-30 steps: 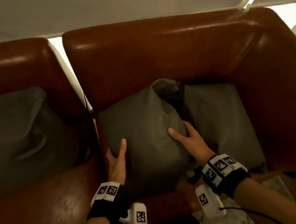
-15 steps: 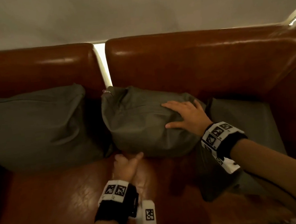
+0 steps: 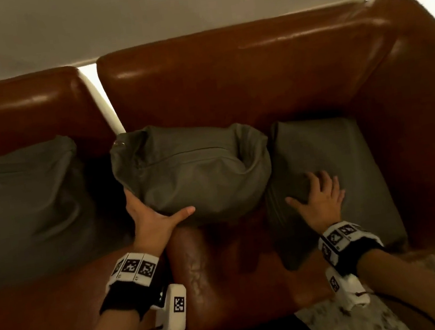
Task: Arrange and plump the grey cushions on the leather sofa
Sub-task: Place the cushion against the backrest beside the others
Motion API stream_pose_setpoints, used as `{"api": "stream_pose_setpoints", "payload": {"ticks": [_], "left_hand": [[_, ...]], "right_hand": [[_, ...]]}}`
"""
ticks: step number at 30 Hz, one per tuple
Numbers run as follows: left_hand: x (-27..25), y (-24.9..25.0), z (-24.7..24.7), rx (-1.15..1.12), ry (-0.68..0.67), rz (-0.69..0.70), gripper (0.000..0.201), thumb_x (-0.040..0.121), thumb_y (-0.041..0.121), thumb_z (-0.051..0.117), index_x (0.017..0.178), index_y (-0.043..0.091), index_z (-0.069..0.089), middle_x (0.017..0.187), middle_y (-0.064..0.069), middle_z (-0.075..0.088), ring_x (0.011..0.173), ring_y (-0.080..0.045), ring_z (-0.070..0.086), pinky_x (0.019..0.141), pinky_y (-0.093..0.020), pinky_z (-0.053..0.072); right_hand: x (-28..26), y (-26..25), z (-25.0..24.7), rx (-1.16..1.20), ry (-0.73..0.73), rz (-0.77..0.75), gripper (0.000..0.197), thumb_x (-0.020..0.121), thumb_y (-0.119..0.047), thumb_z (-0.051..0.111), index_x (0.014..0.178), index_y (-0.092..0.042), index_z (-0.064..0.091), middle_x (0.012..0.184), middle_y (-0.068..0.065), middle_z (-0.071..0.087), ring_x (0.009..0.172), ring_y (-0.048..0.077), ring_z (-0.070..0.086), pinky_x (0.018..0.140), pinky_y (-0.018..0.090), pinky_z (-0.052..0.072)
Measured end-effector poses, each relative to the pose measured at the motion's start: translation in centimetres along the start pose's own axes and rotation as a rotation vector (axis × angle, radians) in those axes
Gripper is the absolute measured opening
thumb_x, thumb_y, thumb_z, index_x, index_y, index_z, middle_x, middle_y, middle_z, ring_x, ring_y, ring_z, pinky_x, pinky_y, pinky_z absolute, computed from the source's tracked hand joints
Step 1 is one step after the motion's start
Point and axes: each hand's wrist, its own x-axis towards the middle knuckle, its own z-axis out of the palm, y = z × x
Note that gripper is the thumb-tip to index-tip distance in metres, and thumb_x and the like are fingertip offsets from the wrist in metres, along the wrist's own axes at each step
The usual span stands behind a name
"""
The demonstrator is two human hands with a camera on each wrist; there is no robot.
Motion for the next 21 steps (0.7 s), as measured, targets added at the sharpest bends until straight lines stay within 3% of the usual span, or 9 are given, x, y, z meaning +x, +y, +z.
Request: {"api": "stream_pose_setpoints", "payload": {"ticks": [2, 5, 7, 9, 10, 13, 14, 17, 21], "left_hand": [[-0.1, 1.1, 1.1, 0.035, 0.11, -0.022, 0.138, 0.052, 0.022, 0.096, 0.156, 0.015, 0.006, 0.155, -0.014, 0.021, 0.143, -0.028, 0.027, 0.109, -0.027, 0.024], [-0.3, 2.8, 2.6, 0.087, 0.228, -0.038, 0.128, 0.054, 0.043, 0.093, 0.153, 0.016, 0.017, 0.152, -0.014, 0.034, 0.137, -0.036, 0.039, 0.109, -0.046, 0.034], [0.0, 4.3, 3.4, 0.116, 0.26, -0.056, 0.124, 0.054, 0.051, 0.09, 0.151, 0.018, 0.02, 0.152, -0.012, 0.039, 0.135, -0.038, 0.043, 0.108, -0.051, 0.035], [0.9, 5.7, 3.6, 0.097, 0.28, -0.075, 0.122, 0.055, 0.053, 0.089, 0.15, 0.02, 0.021, 0.15, -0.012, 0.044, 0.135, -0.037, 0.044, 0.111, -0.05, 0.034], [1.6, 6.1, 3.5, 0.091, 0.272, -0.101, 0.122, 0.056, 0.054, 0.089, 0.151, 0.019, 0.021, 0.15, -0.012, 0.044, 0.136, -0.037, 0.044, 0.112, -0.05, 0.033], [3.2, 6.2, 2.5, 0.174, 0.178, -0.208, 0.118, 0.057, 0.06, 0.085, 0.152, 0.018, 0.029, 0.148, -0.015, 0.045, 0.134, -0.039, 0.044, 0.109, -0.051, 0.036], [3.2, 6.1, 2.0, 0.199, 0.168, -0.225, 0.111, 0.058, 0.062, 0.084, 0.147, 0.015, 0.038, 0.144, -0.016, 0.051, 0.131, -0.04, 0.048, 0.106, -0.049, 0.039], [2.4, 4.6, 1.2, 0.194, 0.181, -0.173, 0.087, 0.061, 0.063, 0.082, 0.128, 0.01, 0.062, 0.128, -0.015, 0.065, 0.122, -0.04, 0.056, 0.101, -0.044, 0.047], [1.8, 2.4, 1.5, 0.108, 0.15, -0.213, 0.084, 0.064, 0.054, 0.084, 0.13, 0.009, 0.06, 0.131, -0.014, 0.064, 0.124, -0.035, 0.056, 0.103, -0.038, 0.045]], "right_hand": [[-0.6, -0.6, 0.7, -0.145, -0.005, 0.009, 0.091, 0.078, -0.053, 0.073, 0.15, -0.025, 0.026, 0.161, 0.014, 0.011, 0.148, 0.041, -0.001, 0.116, 0.057, -0.005], [-0.4, -2.0, 0.9, -0.076, 0.061, 0.024, 0.087, 0.08, -0.048, 0.071, 0.15, -0.022, 0.026, 0.161, 0.013, 0.013, 0.149, 0.038, -0.004, 0.116, 0.058, -0.003], [-0.1, -3.8, 0.1, 0.291, 0.087, -0.106, 0.078, 0.087, -0.045, 0.066, 0.15, -0.019, 0.028, 0.157, 0.006, 0.025, 0.148, 0.029, 0.014, 0.119, 0.048, 0.015], [-0.3, -6.9, -1.1, 0.815, -0.144, -0.18, 0.077, 0.09, -0.051, 0.059, 0.153, -0.03, 0.02, 0.151, -0.012, 0.032, 0.138, 0.006, 0.033, 0.11, 0.023, 0.033], [-0.1, -8.4, -1.3, 0.971, -0.27, -0.157, 0.082, 0.086, -0.057, 0.06, 0.153, -0.04, 0.015, 0.15, -0.016, 0.032, 0.133, 0.002, 0.038, 0.108, 0.022, 0.036], [1.3, -12.3, -0.8, 1.125, -0.381, 0.024, 0.103, 0.06, -0.076, 0.073, 0.144, -0.061, 0.014, 0.155, -0.018, 0.029, 0.135, 0.015, 0.04, 0.11, 0.049, 0.037], [2.0, -12.7, -0.4, 1.126, -0.389, 0.027, 0.105, 0.053, -0.08, 0.074, 0.141, -0.062, 0.019, 0.156, -0.016, 0.029, 0.137, 0.019, 0.04, 0.111, 0.052, 0.036], [2.2, -13.0, 0.2, 1.13, -0.349, 0.013, 0.092, 0.055, -0.08, 0.073, 0.137, -0.054, 0.039, 0.152, -0.01, 0.039, 0.133, 0.018, 0.045, 0.111, 0.047, 0.038], [1.7, -11.7, 1.8, 0.999, -0.398, 0.003, 0.097, 0.058, -0.083, 0.068, 0.143, -0.05, 0.035, 0.152, -0.014, 0.039, 0.136, 0.017, 0.044, 0.111, 0.046, 0.038]]}}
